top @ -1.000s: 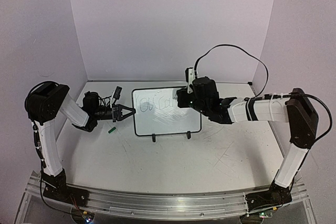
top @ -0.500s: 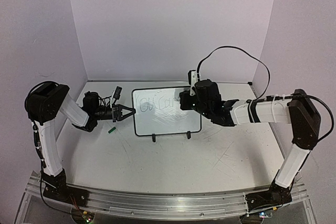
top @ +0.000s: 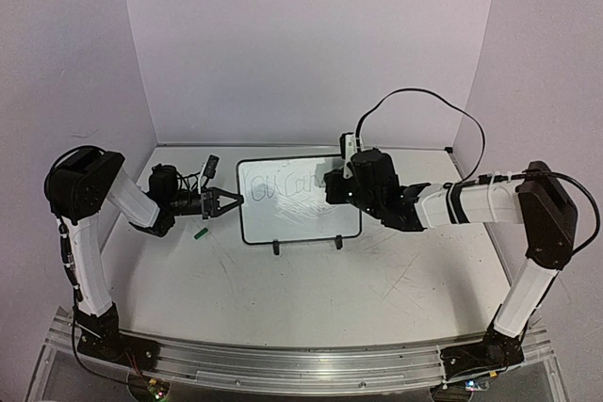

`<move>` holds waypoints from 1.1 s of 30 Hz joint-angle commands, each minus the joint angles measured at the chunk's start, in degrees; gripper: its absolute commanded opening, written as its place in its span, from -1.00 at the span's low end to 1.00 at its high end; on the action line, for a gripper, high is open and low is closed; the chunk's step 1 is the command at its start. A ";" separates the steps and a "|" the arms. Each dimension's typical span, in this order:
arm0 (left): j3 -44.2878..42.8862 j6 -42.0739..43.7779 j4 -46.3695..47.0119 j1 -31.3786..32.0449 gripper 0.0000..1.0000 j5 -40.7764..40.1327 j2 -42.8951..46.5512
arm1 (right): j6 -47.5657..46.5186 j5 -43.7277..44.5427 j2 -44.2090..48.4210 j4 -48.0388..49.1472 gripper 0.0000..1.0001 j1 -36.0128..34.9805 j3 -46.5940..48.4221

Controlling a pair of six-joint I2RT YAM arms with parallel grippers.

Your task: Write a sentence on the whiteboard

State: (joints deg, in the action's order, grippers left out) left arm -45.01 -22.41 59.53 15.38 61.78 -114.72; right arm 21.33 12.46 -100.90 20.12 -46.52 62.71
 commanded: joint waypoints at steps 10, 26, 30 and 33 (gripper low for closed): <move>-1.13 1.07 -0.98 -0.56 -1.00 -0.69 1.19 | -1.01 0.16 2.60 -0.96 -1.00 -0.02 1.00; -0.29 1.41 -1.13 -0.57 -1.00 -3.08 2.03 | -7.92 -1.89 -1.79 -5.70 -1.00 -9.37 9.55; -0.08 1.42 -1.12 -0.55 -1.00 -3.49 2.40 | -7.46 -4.25 -5.72 -6.53 -1.00 -10.78 13.66; 0.25 1.41 -1.13 -0.53 -1.00 -3.50 2.82 | -7.34 -5.49 -8.10 -7.52 -1.00 -11.54 16.36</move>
State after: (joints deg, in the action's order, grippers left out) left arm -44.99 -22.14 59.04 15.42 61.16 -114.30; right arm 14.78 9.20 -105.98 14.63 -57.09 74.63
